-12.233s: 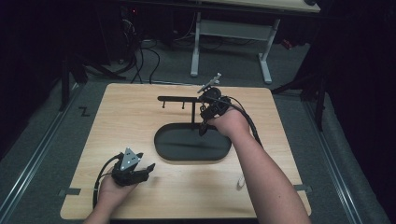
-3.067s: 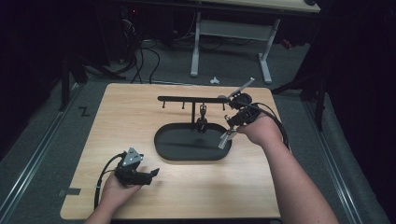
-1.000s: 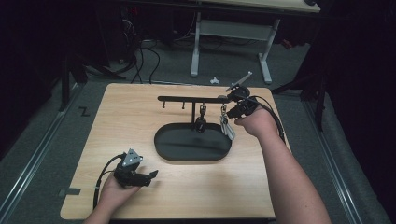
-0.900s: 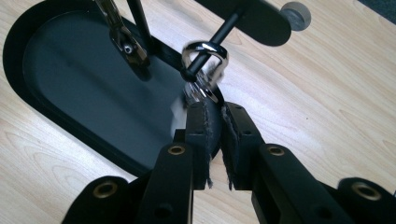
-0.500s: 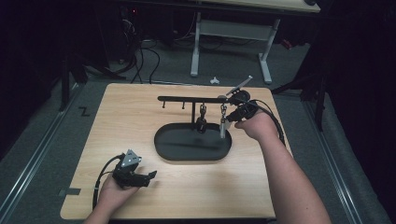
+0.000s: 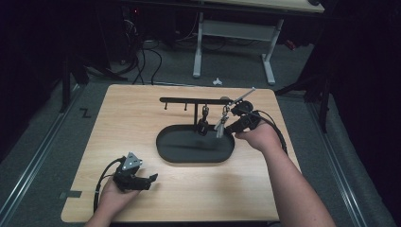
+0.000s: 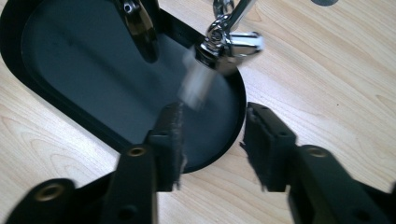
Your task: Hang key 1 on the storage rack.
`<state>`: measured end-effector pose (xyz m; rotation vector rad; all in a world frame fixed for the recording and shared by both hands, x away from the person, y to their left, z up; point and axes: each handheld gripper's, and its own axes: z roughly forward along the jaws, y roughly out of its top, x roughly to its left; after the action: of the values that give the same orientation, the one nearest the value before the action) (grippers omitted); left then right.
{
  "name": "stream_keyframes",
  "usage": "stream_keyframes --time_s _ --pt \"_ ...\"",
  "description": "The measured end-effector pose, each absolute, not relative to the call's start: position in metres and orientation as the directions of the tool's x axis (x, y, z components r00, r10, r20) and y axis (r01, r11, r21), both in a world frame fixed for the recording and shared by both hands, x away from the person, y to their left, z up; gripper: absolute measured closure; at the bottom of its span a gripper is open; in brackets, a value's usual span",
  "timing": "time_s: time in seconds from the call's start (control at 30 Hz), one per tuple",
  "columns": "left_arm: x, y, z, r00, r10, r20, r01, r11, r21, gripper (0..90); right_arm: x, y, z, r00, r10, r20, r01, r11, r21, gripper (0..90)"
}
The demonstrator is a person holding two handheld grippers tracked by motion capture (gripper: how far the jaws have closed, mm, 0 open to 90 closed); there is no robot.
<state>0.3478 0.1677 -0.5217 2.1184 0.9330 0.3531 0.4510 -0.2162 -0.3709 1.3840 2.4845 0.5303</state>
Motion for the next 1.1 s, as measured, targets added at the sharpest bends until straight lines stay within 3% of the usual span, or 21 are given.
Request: stream_keyframes --time_s 0.33,0.73,0.9,1.1 --pt "0.348 0.166 -0.524 0.694 0.719 -0.038 0.491 -0.435 0.755 15.3 0.425 -0.234 -0.401 -0.512 0.859 -0.033 0.744 0.462 0.483 40.0" --pt "0.349 0.167 -0.524 0.687 0.726 -0.033 0.488 -0.427 0.761 15.3 0.390 -0.270 -0.452 -0.430 0.902 -0.029 0.715 0.360 0.600 27.7" --pt "0.348 0.166 -0.523 0.688 0.726 -0.028 0.480 -0.426 0.767 15.3 0.372 -0.277 -0.476 -0.377 0.920 -0.107 0.665 0.349 0.660 25.0" --pt "0.341 0.162 -0.518 0.694 0.720 -0.009 0.449 -0.423 0.787 15.4 0.337 -0.284 -0.498 -0.343 0.934 -0.096 0.589 0.294 0.753 16.2"
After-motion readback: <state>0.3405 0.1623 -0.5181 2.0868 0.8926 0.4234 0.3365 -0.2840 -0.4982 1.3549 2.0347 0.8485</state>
